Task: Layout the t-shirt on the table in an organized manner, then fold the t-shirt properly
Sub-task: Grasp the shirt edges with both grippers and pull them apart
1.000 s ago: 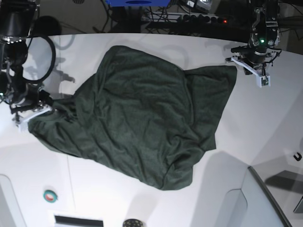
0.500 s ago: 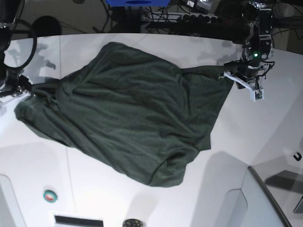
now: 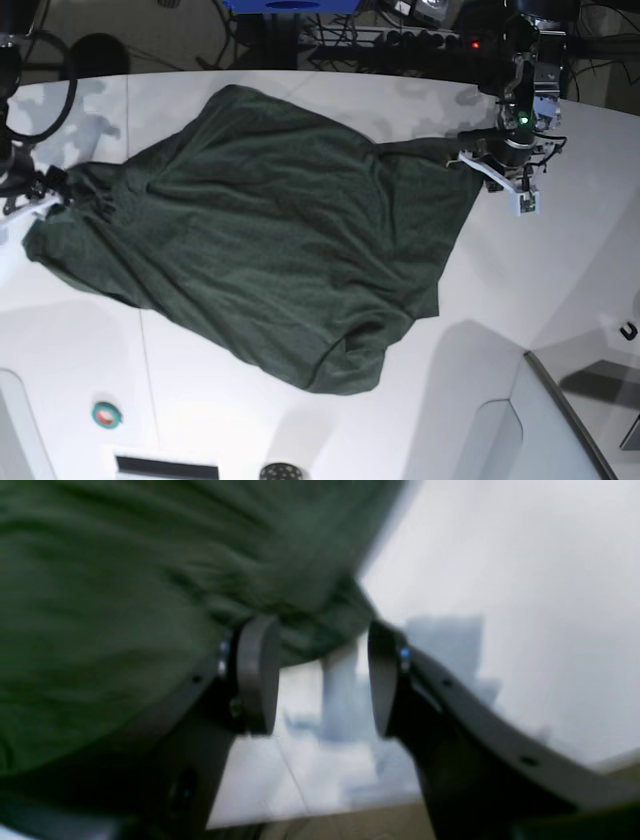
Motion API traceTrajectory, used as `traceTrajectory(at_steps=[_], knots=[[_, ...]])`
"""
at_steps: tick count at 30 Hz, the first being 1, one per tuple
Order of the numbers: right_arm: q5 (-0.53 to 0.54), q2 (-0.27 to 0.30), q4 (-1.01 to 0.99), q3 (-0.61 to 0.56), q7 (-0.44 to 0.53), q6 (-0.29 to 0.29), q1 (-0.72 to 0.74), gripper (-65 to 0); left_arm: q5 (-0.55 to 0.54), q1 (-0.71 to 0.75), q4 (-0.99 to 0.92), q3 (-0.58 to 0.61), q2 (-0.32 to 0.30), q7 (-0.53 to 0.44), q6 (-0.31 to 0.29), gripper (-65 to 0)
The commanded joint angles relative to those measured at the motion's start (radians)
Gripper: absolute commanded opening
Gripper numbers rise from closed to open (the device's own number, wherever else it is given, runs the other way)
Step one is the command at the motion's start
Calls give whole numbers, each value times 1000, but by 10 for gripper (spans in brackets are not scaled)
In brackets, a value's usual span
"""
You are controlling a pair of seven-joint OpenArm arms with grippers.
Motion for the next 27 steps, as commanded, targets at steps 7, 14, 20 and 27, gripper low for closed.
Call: traceTrajectory(at_steps=[7,14,20,27], knots=[[-85,-42,-42,-222,-30,-37,137,-378,-3,38,-6,2,-17,80,1,-650],[-306,-108,-309,-310,39,-100,266,-378,-3,38,-6,2,-17,80,1,-650],[-317,-109,-355,-311,54,-100,266,-453,-3,52,-8,2,-17,79,1,-650],[-312,-94,-65,-219,6,-87,103,-650,-3,59,-8,2,-19,79,1,-650]])
